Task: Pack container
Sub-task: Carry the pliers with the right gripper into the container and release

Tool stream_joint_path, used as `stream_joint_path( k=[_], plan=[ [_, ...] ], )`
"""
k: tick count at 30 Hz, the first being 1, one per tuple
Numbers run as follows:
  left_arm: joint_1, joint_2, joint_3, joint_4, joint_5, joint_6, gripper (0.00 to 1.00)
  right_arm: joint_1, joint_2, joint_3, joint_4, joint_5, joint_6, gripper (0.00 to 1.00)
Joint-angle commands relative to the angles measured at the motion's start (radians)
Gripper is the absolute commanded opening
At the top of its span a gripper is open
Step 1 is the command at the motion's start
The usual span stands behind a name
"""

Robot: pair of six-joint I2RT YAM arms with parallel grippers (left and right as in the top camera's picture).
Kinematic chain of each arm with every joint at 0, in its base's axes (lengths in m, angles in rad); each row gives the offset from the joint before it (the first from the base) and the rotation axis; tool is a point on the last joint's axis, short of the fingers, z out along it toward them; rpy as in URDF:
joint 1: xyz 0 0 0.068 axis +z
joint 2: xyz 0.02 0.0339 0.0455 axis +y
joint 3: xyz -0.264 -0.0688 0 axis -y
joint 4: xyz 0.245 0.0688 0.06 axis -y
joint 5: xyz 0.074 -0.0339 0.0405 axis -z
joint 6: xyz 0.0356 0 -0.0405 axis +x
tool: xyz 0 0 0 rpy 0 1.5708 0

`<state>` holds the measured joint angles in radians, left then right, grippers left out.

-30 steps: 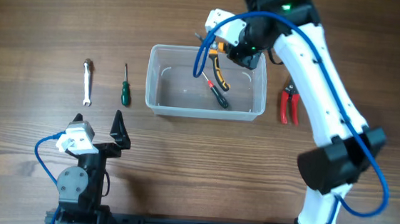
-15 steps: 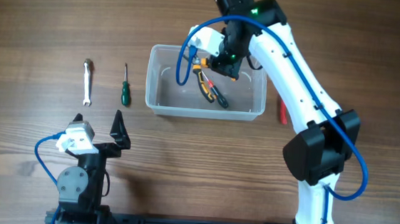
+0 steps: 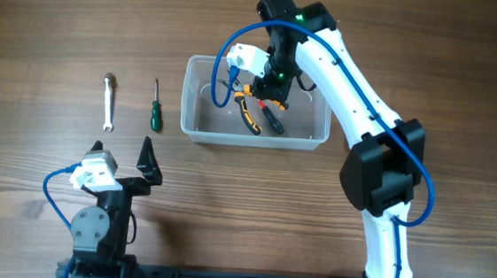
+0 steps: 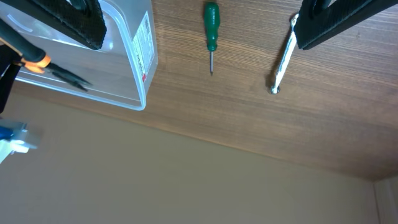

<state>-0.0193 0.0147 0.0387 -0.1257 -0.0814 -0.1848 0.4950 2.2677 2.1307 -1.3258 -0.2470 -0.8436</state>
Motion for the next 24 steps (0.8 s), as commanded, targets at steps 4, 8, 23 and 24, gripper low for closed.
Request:
stream_joint_path(
  k=[4,8,23,24],
  plan=[
    [0.006,-0.007,-0.007,0.006,0.005,-0.005,1.00,0.002,0.046,0.002,0.006,-0.042,-0.017,0.05],
    [0.006,-0.007,-0.007,0.006,0.005,-0.005,1.00,0.001,0.051,0.002,0.010,-0.038,-0.017,0.06],
    [0.006,-0.007,-0.007,0.006,0.005,-0.005,1.00,-0.002,0.049,0.008,0.027,0.050,0.026,0.41],
    [0.006,-0.007,-0.007,0.006,0.005,-0.005,1.00,-0.002,0.047,0.014,0.029,0.081,0.051,0.46]
  ],
)
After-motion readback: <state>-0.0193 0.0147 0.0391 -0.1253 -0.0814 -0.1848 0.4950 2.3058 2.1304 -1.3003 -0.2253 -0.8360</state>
